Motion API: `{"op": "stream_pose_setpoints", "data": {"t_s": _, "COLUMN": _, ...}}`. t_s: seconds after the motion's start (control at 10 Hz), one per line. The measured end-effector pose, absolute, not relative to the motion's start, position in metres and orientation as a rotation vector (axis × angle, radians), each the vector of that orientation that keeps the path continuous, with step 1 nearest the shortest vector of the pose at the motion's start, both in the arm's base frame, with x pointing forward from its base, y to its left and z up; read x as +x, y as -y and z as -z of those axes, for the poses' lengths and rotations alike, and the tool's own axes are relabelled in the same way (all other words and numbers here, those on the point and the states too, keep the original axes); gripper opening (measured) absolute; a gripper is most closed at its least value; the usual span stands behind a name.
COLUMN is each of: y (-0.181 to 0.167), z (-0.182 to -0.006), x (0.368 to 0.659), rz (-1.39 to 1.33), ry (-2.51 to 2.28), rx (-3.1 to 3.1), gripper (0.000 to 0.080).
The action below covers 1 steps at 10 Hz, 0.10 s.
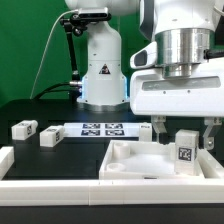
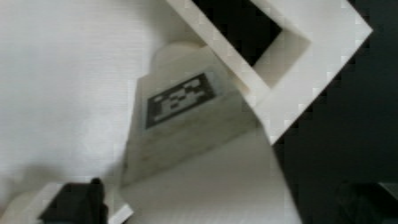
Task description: Assemble one leg
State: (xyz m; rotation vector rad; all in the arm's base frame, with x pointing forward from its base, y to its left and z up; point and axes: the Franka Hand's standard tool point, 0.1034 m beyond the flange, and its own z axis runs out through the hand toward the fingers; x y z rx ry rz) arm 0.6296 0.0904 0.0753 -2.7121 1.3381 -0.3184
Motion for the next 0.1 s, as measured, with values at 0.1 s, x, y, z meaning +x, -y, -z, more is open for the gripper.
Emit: {"op": "stream_pose_setpoints", "data": {"t_s": 0.1, "y": -0.0904, "z": -0.0753, "x": 0.6296, "rz": 0.318, "ry": -1.338, "rx": -2.712, "gripper": 0.0649}}
